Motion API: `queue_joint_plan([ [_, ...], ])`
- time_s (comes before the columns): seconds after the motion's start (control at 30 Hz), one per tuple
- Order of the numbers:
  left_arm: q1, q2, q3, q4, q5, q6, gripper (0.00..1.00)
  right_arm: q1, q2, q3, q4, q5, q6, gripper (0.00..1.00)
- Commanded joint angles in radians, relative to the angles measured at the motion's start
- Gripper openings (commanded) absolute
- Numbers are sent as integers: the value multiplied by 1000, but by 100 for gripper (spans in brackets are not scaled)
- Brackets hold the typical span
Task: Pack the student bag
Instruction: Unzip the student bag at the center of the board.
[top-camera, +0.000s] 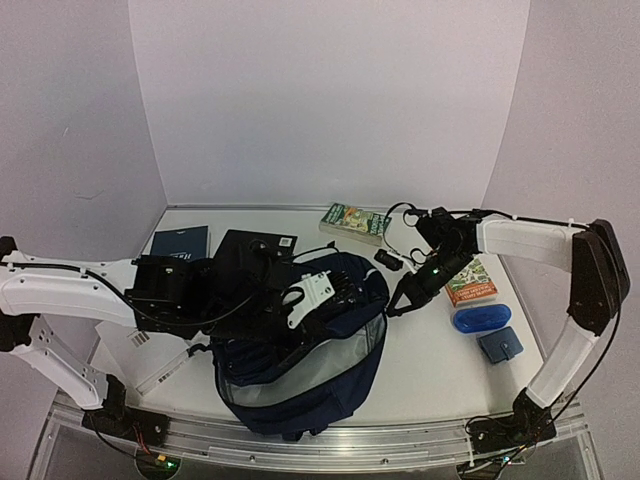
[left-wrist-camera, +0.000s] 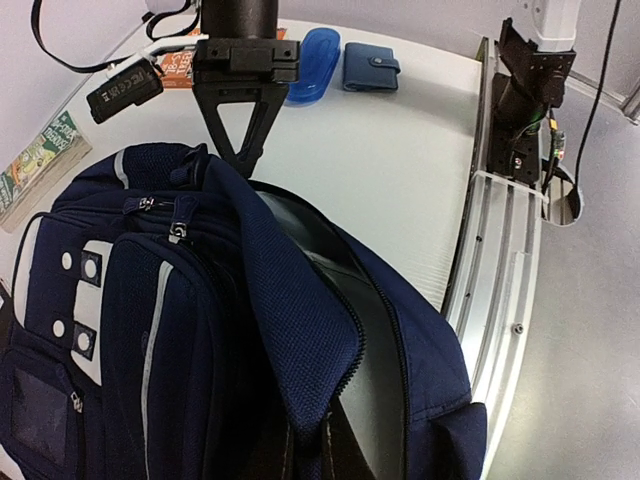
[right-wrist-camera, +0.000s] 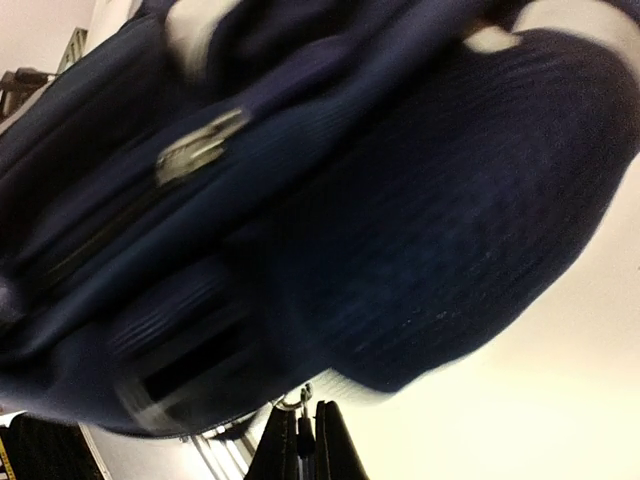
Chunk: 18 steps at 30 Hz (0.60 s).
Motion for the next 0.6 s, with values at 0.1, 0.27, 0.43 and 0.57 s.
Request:
queue_joint_plan([
  [0.1,-5,-113,1,53,62,25,0,-125,122,106,4,84,4,0],
  [0.27,-1,-95,2,90,36,29,0,-150,164,140,7,117,7,0],
  [0.43,43,-11,24,143,-7,24,0,-149,135,137,7,121,-6,4],
  [0.57,76,94,61,208,9,36,0,-149,110,131,6,171,-10,6],
])
